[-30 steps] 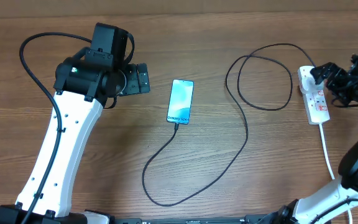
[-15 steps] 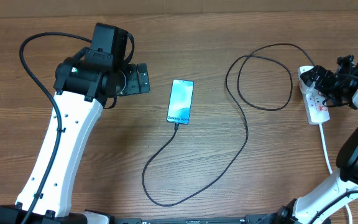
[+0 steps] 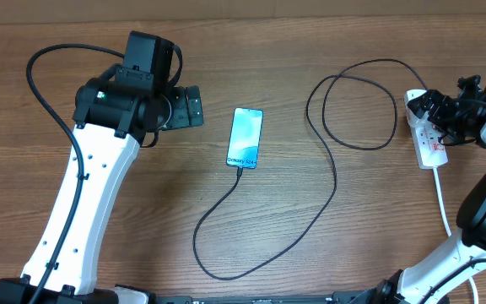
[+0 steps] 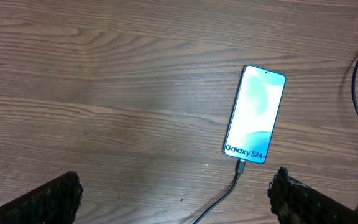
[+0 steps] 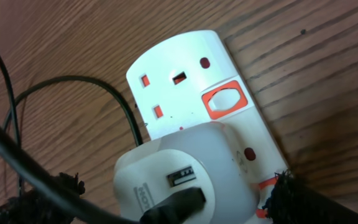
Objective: Plug charger to phone and switch on socket
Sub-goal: 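Move the right gripper over the power strip's orange switch, then press the orange switch beside the plugged adapter with the right gripper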
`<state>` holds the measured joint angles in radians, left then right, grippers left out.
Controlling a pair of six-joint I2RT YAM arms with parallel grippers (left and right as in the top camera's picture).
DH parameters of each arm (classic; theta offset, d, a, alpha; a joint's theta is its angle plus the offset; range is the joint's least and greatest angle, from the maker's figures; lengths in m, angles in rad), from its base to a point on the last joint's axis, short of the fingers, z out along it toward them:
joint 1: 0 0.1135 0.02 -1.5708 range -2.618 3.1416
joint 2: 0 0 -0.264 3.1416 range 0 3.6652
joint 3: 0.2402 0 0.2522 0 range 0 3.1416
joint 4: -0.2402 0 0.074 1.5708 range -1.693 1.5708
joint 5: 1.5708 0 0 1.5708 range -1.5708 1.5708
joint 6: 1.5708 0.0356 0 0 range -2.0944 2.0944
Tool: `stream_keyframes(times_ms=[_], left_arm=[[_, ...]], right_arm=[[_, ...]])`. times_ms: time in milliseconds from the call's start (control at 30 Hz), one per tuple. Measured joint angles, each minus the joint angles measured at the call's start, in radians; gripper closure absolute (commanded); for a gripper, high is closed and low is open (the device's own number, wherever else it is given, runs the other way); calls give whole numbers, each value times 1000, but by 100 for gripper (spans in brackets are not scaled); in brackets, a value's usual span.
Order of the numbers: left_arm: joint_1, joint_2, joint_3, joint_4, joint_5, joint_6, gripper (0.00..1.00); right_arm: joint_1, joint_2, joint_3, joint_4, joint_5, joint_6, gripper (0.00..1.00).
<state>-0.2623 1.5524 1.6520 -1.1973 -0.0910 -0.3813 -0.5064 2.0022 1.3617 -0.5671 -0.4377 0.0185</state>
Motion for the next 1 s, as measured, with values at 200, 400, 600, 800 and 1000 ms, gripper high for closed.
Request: stream_keyframes(times_ms=[200, 400, 600, 800, 1000], left_arm=[[0, 0, 0, 0, 0, 0, 0], [0, 0, 0, 0, 0, 0, 0], [0, 0, 0, 0, 0, 0, 0], [0, 0, 0, 0, 0, 0, 0], [0, 0, 0, 0, 0, 0, 0]], right_arm=[[-5, 0, 5, -17, -14, -1, 0], [-5, 0, 5, -10, -35, -1, 0], [-9, 8, 5, -8, -43, -1, 1], [-19, 23, 19, -22, -57, -6, 2], [-21, 23, 19, -27, -62, -13, 2]])
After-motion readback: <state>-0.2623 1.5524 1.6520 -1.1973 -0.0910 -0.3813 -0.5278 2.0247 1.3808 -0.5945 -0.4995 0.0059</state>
